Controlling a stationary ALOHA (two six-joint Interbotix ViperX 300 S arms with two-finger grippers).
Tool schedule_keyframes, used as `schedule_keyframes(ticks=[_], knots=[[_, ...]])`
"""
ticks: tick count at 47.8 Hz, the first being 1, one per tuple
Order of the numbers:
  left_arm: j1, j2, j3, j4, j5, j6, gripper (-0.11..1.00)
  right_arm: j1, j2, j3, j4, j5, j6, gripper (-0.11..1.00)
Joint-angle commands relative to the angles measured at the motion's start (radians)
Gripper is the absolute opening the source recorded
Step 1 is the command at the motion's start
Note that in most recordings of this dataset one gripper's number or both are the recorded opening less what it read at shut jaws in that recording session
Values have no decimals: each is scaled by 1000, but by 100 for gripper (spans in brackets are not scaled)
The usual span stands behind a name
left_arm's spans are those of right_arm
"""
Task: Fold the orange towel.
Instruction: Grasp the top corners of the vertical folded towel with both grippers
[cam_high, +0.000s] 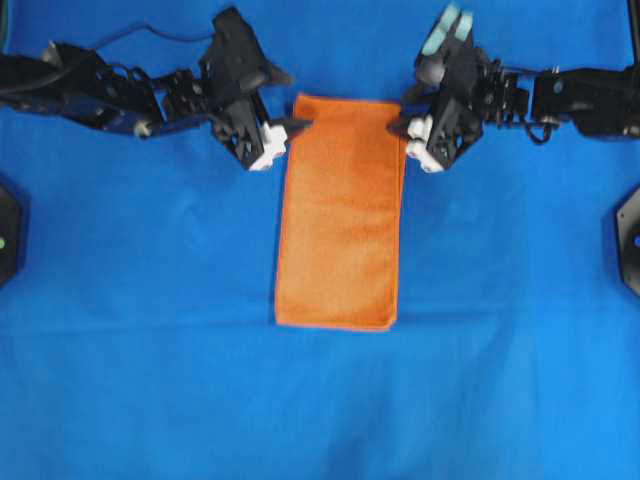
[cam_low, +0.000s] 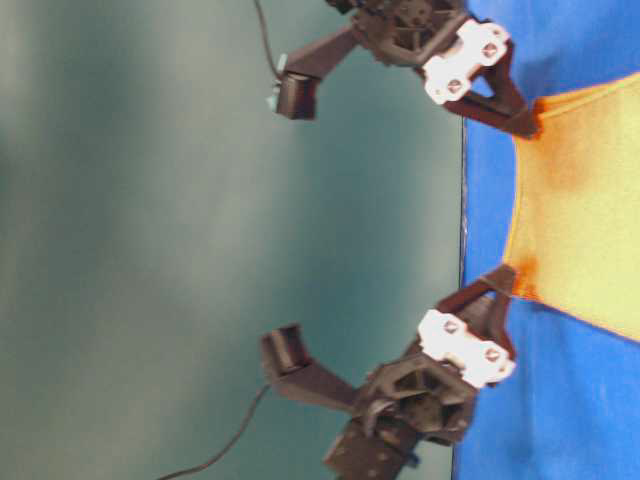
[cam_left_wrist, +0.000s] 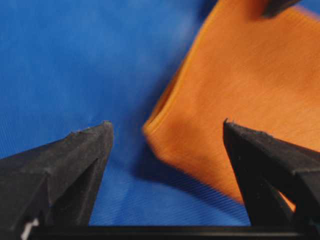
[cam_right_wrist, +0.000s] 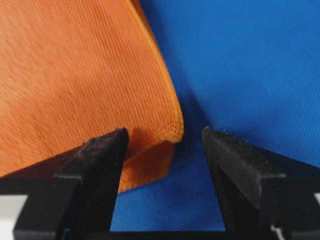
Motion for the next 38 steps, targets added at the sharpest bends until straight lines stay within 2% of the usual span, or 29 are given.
schedule_keyframes(ticks=[1,8,13,16,23,26,38], knots=[[9,17,-28,0,-11,0,85,-5,-11,-9,-2,-3,0,63],[9,57,-43,0,-11,0,81,-5,-9,-8,-2,-3,-2,61],[9,64,-43,0,-11,0,65,3,-11,-8,-2,-3,-15,55],[8,64,-40,-2,-11,6,47,9,-9,-8,-2,-5,-26,43],[-8,63,-37,0,-9,20,12,18,-9,-6,-2,-6,-37,2],[-14,63,-37,0,-11,18,3,17,-9,-8,-2,-6,-38,2],[-25,55,-32,2,-5,17,2,17,-11,-17,-2,-8,-38,2]])
